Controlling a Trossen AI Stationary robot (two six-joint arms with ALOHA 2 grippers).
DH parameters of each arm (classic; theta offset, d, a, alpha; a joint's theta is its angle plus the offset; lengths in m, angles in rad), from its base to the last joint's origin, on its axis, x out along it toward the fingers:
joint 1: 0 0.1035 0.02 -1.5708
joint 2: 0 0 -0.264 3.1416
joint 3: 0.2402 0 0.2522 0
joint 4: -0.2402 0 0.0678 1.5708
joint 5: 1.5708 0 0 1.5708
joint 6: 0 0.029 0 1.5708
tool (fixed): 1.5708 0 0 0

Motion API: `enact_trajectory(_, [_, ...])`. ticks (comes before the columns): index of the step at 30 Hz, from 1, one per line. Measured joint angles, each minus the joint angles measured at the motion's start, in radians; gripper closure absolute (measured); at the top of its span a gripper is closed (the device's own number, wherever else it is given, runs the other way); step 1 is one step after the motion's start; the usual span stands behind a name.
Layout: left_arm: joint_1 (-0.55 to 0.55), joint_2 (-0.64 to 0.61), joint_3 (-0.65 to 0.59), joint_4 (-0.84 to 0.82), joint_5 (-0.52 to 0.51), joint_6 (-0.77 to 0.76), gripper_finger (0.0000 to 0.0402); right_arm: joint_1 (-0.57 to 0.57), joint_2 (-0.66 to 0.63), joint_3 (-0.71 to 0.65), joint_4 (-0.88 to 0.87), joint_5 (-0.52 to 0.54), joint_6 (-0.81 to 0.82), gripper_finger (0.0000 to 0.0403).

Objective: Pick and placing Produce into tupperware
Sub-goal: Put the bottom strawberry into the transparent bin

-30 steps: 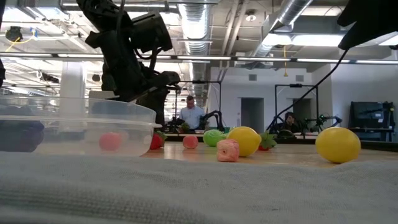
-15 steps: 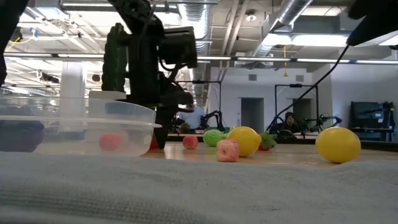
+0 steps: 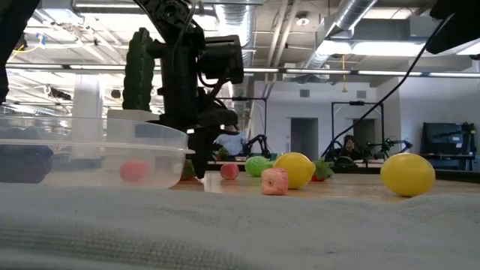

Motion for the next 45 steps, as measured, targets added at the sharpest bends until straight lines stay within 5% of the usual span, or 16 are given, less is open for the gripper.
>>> enact_trajectory(16, [-0.002, -0.002, 0.000, -0.041, 0.032, -0.001, 0.0157, 0.000, 0.000, 0.000, 0.008, 0.000, 0.001, 0.0132])
enact_trajectory(32, [-0.006, -0.002, 0.000, -0.042, 0.038, -0.004, 0.0258, 0.000, 0.000, 0.000, 0.009, 0.000, 0.001, 0.0132])
enact_trajectory(45, [-0.022, -0.003, 0.000, -0.041, 0.037, 0.006, 0.0259, 0.000, 0.000, 0.000, 0.008, 0.000, 0.001, 0.0132])
